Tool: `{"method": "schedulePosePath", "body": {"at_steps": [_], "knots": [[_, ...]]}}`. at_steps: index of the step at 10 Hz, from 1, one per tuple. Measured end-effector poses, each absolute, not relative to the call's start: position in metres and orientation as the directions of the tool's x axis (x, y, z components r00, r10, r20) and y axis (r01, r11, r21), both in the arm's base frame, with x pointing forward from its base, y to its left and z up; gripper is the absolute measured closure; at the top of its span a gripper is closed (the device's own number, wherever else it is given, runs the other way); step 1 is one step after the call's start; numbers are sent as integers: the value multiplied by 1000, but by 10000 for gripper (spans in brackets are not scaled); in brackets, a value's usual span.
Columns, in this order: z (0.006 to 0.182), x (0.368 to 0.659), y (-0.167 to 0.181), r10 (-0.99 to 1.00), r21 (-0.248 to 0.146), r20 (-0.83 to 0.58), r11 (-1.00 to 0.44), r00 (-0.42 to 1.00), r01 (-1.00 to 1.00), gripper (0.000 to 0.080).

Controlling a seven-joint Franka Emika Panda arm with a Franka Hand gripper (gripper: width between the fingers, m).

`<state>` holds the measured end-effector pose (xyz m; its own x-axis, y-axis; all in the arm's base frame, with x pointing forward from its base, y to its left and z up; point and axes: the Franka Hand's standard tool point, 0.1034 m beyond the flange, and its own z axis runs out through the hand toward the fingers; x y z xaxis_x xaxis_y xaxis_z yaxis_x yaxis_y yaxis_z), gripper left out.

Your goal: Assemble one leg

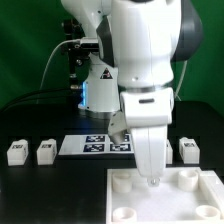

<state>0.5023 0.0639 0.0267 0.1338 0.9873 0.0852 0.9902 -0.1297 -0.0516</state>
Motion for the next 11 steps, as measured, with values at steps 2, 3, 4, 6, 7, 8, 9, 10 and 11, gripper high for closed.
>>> {"method": "schedulePosePath", "body": {"at_steps": [2,3,4,6,7,8,9,10,11], "knots": [[47,501,72,964,-41,74,-253,255,967,150],[54,497,82,905,-54,60,-419,422,906,150],[55,488,95,813,-84,39,-576,580,813,150],[56,479,123,620,-101,20,-779,784,619,150],[56,477,129,565,-103,14,-820,825,563,150],[56,477,129,486,-111,7,-868,874,483,150],[56,477,130,413,-116,-2,-905,911,410,150],[55,476,133,300,-125,-16,-947,954,295,150],[54,469,138,123,-136,-47,-984,991,116,150]]}}
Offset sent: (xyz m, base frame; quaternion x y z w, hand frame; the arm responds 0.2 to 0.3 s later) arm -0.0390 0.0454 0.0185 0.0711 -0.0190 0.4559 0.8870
